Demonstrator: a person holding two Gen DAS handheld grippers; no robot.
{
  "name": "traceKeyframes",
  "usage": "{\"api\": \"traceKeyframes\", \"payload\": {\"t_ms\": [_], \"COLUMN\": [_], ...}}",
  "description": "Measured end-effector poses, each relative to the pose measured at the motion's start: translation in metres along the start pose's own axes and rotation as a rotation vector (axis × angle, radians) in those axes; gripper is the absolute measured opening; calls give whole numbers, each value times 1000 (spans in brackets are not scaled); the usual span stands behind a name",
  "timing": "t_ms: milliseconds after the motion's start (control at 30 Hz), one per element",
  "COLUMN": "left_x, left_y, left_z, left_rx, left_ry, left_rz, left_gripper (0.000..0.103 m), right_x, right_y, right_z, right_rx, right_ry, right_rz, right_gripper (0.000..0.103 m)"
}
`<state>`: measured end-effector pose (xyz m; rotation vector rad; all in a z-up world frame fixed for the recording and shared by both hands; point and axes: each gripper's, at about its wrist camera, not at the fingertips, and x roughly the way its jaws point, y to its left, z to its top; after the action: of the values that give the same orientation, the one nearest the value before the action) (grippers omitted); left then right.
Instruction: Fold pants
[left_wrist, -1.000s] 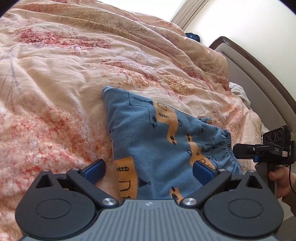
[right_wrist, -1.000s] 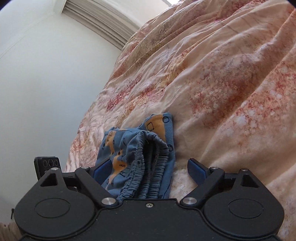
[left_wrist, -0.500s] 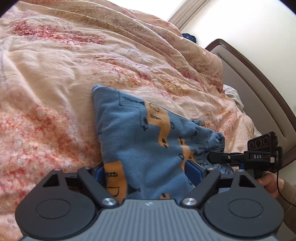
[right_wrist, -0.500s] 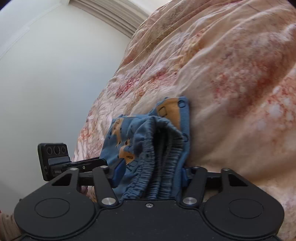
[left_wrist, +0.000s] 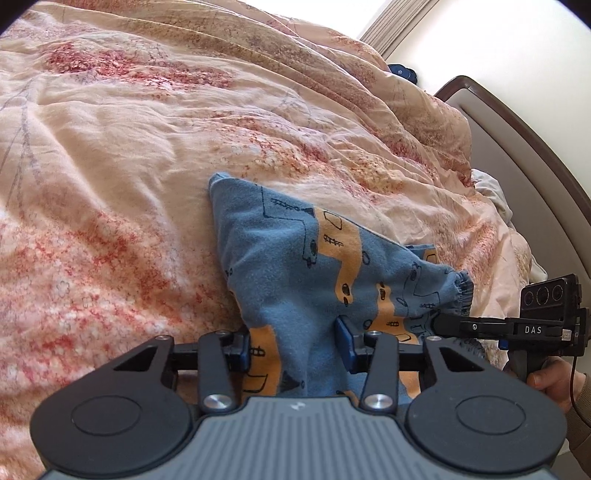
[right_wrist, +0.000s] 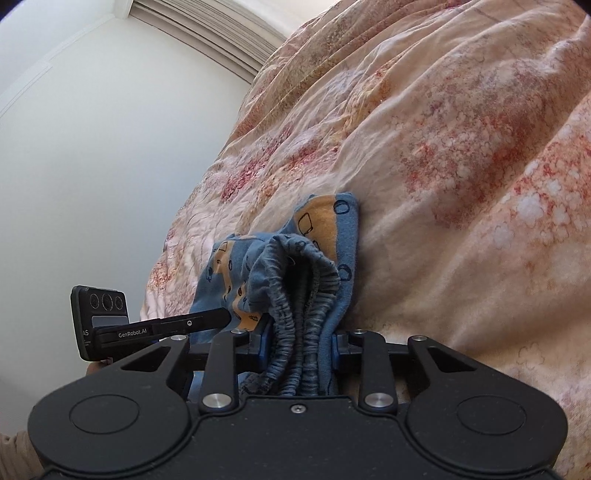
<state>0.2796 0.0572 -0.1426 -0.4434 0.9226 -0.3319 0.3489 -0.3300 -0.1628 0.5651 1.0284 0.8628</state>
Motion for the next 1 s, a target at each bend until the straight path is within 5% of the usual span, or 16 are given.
{"api": "traceKeyframes", "payload": {"t_ms": [467,800,1000], "left_x": [-21,-73,-76], "left_y": [-15,-24,-2], "left_z": [-2,10,58], "left_rx": [31,53,45], "left_ry": [-33,-110,-146], "left_rz": [15,33,73], "left_gripper": [17,16,16], "right_x": [-6,-17,13], "right_y": [27,87,106], "right_z": [-10,-6,31], "right_rx": [-77,-160,-187], "right_ry": [-62,-108,-119], "right_rz": [-79,-29,-10], "right_gripper": [23,22,22]}}
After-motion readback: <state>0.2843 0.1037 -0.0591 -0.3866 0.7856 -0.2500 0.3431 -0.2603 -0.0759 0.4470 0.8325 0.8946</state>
